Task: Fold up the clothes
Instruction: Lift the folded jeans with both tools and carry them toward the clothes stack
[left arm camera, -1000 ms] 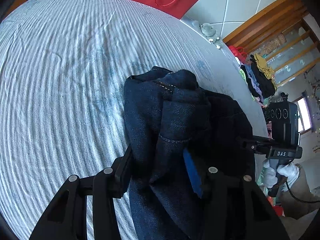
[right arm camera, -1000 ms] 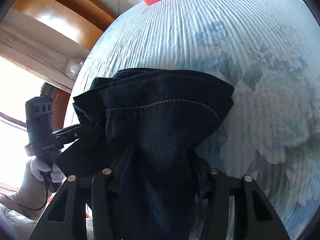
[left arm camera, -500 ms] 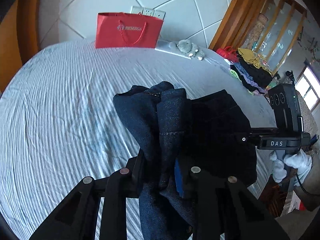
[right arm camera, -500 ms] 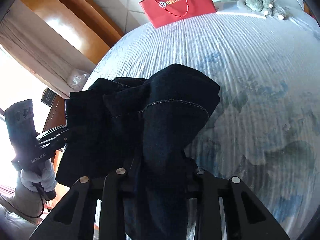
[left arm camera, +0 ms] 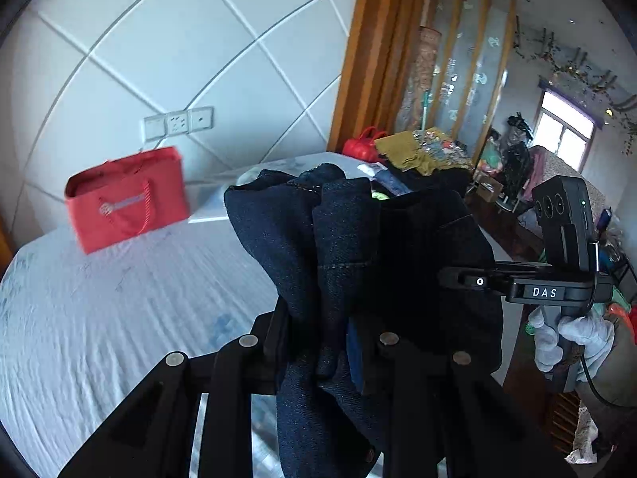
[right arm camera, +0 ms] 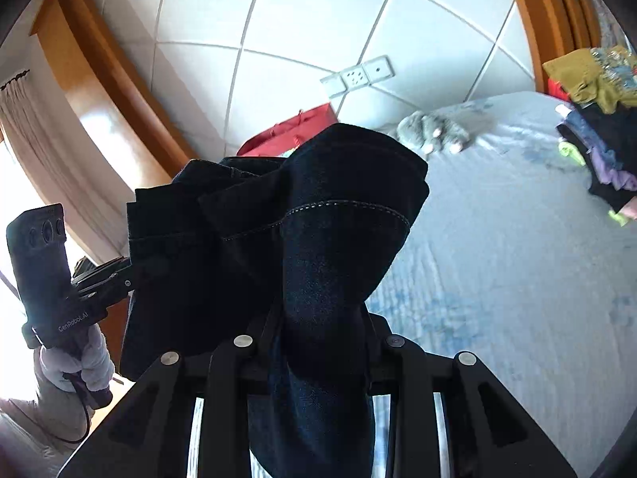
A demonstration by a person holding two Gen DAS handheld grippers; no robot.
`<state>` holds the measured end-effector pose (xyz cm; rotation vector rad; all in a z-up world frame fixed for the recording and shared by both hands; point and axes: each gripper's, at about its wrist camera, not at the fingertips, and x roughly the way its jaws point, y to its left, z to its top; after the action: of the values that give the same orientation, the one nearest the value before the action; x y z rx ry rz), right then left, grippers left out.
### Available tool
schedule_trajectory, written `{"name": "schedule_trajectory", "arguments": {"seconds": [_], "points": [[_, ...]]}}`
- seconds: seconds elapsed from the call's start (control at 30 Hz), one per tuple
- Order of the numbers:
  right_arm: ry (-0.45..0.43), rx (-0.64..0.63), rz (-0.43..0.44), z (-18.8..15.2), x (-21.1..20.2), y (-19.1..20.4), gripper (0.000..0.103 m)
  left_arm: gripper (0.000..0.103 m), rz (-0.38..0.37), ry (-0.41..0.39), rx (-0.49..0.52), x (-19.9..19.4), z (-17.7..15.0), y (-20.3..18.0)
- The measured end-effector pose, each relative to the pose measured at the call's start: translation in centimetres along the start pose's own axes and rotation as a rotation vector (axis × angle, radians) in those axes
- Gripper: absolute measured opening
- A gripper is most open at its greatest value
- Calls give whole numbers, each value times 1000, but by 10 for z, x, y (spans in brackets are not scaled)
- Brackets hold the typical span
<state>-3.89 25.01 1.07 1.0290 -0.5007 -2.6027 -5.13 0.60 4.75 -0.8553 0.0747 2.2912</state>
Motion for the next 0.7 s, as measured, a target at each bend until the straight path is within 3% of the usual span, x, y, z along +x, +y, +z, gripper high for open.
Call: {"name": "schedule_trajectory", "arguments": {"seconds": [0.17, 0.3, 0.43, 0.57, 0.7], "points": [[-89, -34, -98, 58, -82, -82, 28, 24, -113, -58, 23, 79, 86, -78], [-121, -113, -165, 134, -139, -169, 28, 24, -174, -121, -3, 159, 168, -145], [-109, -182, -192, 222, -186, -263, 28, 24, -238, -147, -95, 238, 245, -199], [-30, -199, -200, 305, -196, -346, 28, 24, -250, -90, -175, 315, 297, -225], [70, -162, -145, 356, -163, -434, 28, 24, -235, 22, -270, 405, 321, -224]]}}
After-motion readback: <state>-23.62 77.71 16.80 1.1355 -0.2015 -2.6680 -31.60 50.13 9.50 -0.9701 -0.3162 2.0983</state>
